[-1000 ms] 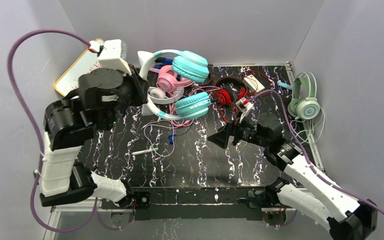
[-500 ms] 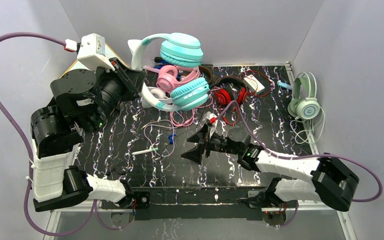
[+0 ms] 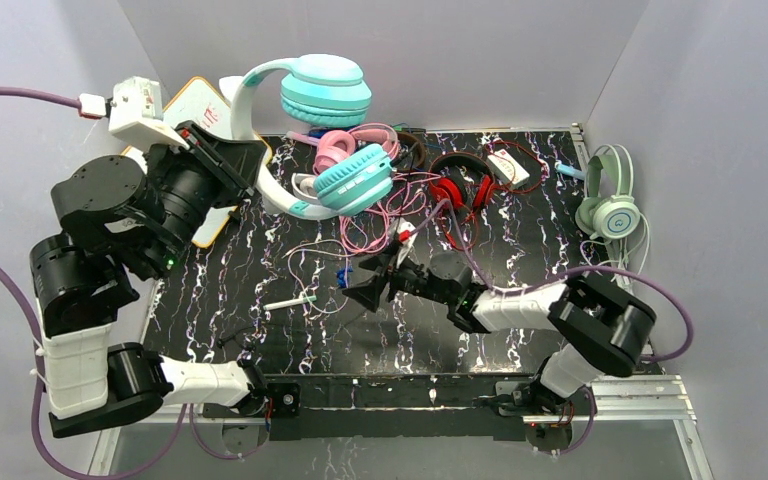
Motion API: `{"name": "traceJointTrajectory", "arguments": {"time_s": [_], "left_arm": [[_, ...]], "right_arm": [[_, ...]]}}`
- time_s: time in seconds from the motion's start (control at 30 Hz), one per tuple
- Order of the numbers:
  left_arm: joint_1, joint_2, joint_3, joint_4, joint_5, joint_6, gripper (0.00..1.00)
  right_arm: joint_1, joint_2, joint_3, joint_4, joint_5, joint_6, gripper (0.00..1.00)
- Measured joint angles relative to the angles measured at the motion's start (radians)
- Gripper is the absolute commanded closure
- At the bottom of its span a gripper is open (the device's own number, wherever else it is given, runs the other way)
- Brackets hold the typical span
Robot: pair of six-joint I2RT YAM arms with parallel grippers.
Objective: Wrap the headphones
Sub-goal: Wrap the headphones cable around the headphones.
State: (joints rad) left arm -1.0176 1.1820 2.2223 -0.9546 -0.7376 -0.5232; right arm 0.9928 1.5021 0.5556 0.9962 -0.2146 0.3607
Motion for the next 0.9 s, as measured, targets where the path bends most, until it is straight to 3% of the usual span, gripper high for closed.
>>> {"name": "traceJointTrajectory", "arguments": {"time_s": [0.23, 0.5, 0.7, 0.9], "left_arm": [[-0.002, -0.027, -0.007, 0.021, -0.027, -0.001, 1.00], [-0.025, -0.043, -0.008, 0.035, -0.069, 0.006, 1.00], [-0.037, -0.072, -0.064, 0.055, -0.094, 0.011, 1.00], [-0.042, -0.084, -0.090, 0.072, -0.094, 0.014, 1.00]], "right_arm": [[0.011, 0.144, 0.093, 0.154, -0.013, -0.001, 0.18], [0.016, 0.195, 0.145, 0.219, -0.012, 0.008, 0.16], [-0.023, 0.131, 0.076, 0.194, 0.025, 0.003, 0.18], [-0.080, -0.029, -0.040, 0.116, 0.064, -0.021, 0.16]]}}
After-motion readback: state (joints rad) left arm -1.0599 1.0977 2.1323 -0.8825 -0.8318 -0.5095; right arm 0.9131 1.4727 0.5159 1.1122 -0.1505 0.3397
